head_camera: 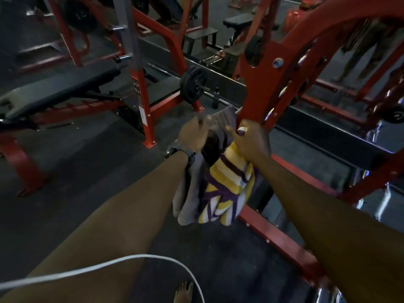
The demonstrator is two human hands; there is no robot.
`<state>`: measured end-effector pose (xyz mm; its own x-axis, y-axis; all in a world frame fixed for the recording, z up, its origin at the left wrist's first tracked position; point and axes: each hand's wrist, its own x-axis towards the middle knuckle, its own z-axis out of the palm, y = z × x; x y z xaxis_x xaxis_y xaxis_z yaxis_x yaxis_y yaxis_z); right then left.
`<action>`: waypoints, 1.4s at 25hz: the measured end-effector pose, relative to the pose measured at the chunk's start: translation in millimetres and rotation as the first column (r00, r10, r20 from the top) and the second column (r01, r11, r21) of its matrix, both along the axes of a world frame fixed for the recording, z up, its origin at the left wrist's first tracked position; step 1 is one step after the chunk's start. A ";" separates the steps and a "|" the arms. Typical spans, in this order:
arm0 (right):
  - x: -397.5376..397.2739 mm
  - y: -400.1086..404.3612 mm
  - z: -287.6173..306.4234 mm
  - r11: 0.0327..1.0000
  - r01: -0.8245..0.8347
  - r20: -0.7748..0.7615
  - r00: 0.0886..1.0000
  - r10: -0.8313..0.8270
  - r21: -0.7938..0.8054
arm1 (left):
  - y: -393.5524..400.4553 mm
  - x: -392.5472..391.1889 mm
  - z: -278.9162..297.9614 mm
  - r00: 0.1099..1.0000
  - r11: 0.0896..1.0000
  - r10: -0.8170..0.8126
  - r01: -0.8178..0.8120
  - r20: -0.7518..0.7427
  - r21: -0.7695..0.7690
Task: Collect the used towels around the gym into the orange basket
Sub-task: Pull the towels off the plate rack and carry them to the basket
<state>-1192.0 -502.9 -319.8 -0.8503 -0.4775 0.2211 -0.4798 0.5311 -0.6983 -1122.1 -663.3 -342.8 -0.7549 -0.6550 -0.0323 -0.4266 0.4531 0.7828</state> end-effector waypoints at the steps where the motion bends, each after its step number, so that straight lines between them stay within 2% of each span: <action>1: -0.5 -5.3 -1.0 1.000 -0.001 -0.001 1.000 0.001 0.004 | -5.4 -0.5 -6.7 0.983 0.984 -0.025 0.057 0.184 -0.171; 3: -1.9 -11.7 -3.1 1.000 -0.013 -0.008 1.000 0.013 0.009 | -8.7 0.9 -17.8 0.876 0.908 0.016 0.189 0.483 -0.373; 5: -2.6 -20.0 -6.1 0.999 -0.019 -0.007 1.000 0.019 0.030 | -12.4 2.5 -21.9 0.845 0.878 -0.006 0.260 0.535 -0.402; 8: -2.3 -23.2 -3.7 0.999 -0.019 -0.015 1.000 0.020 0.042 | -14.4 2.0 -19.4 0.908 0.896 -0.026 0.207 0.419 -0.393; 11: 0.7 -22.2 10.4 1.000 -0.008 -0.014 1.000 0.008 -0.002 | -14.0 6.2 -14.0 0.973 0.945 0.111 -0.040 0.202 -0.324; 13: 5.3 -22.3 32.0 0.998 0.015 -0.065 0.998 -0.019 -0.061 | -19.7 13.3 4.6 0.985 0.978 0.169 -0.165 0.021 -0.126; 15: 12.3 -22.9 64.1 0.990 0.025 -0.123 0.992 -0.042 -0.136 | -22.0 26.9 41.5 0.973 0.985 0.156 -0.141 -0.173 0.096; 17: 21.2 -25.9 105.1 0.968 -0.002 -0.146 0.989 -0.035 -0.250 | -17.8 45.2 90.3 0.911 0.963 0.193 -0.104 -0.364 0.249; 20: 45.5 -32.8 176.9 0.908 -0.084 -0.170 0.985 0.014 -0.410 | -18.5 88.2 163.9 0.719 0.907 0.347 -0.093 -0.602 0.411; 23: 83.3 -54.9 244.3 0.820 -0.184 -0.181 0.978 0.100 -0.542 | -30.2 154.6 235.4 0.542 0.912 0.388 -0.109 -0.745 0.396; 25: 119.9 -77.3 278.3 0.760 -0.271 -0.208 0.961 0.181 -0.590 | -30.7 212.8 273.3 0.449 0.914 0.405 -0.195 -0.796 0.355; 28: 188.7 -113.8 308.7 0.735 -0.359 -0.256 0.932 0.256 -0.575 | -42.4 300.9 301.7 0.386 0.885 0.423 -0.368 -0.820 0.284; 31: 279.4 -159.3 318.2 0.644 -0.480 -0.292 0.876 0.384 -0.595 | -53.9 402.6 317.0 0.381 0.776 0.489 -0.600 -0.785 0.192; 34: 385.3 -209.8 315.2 0.537 -0.564 -0.306 0.812 0.496 -0.627 | -60.3 509.7 324.2 0.253 0.676 0.504 -0.711 -0.826 0.194; 35: 419.1 -224.5 312.9 0.532 -0.570 -0.289 0.803 0.520 -0.626 | -65.3 543.1 323.7 0.255 0.636 0.523 -0.752 -0.814 0.173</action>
<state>-772.9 -727.3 -6.9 -0.4491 -0.5488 0.7051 -0.5680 -0.4338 -0.6994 -579.0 -728.6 -19.1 0.2804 -0.8296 0.4828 0.0268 0.5095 0.8600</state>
